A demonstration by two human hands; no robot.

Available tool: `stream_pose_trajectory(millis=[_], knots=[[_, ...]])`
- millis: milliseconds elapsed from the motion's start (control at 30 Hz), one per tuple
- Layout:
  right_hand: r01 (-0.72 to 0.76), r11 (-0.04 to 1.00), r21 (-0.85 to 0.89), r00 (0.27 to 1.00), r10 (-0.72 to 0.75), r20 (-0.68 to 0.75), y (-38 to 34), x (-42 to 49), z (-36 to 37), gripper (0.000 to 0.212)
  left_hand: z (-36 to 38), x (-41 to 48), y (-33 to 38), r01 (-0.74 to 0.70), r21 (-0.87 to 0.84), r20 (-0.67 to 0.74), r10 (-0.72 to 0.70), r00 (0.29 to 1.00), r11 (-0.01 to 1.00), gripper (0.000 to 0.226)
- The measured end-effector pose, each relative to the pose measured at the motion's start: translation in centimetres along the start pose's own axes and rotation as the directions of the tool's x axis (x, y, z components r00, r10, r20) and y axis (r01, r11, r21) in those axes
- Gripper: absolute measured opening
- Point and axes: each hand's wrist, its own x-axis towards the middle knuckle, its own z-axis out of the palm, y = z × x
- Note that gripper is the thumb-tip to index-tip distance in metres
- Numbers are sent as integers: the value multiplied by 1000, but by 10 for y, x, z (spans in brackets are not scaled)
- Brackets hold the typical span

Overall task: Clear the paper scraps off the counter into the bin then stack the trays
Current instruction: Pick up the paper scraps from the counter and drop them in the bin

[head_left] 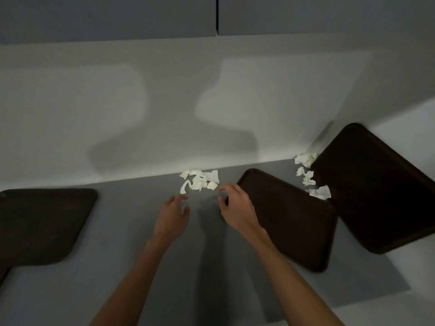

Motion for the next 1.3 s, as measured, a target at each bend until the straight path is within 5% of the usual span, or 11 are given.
stream_pose_trajectory(millis=[267, 400, 700, 1000, 1167, 1300], knots=[[-31, 999, -38, 997, 34, 76, 47, 48, 14, 25, 55, 106, -8, 77, 122, 167, -98, 981, 989, 50], [-31, 997, -74, 991, 41, 127, 69, 70, 23, 24, 84, 149, -16, -32, 175, 184, -1, 983, 984, 54], [42, 982, -183, 960, 11, 281, 74, 142, 63, 35, 97, 137, -60, 57, 51, 119, -63, 991, 997, 21], [265, 886, -381, 813, 7, 582, 73, 233, 138, 108, 74, 86, -79, 209, 1, 38, -209, 977, 978, 6], [373, 795, -479, 829, -54, 556, 60, 217, 144, 42, 57, 72, -77, 239, -104, -21, -243, 970, 965, 15], [254, 864, -435, 880, -19, 475, 53, 171, 138, 27, 50, 56, -62, 188, -160, -80, -203, 976, 969, 23]])
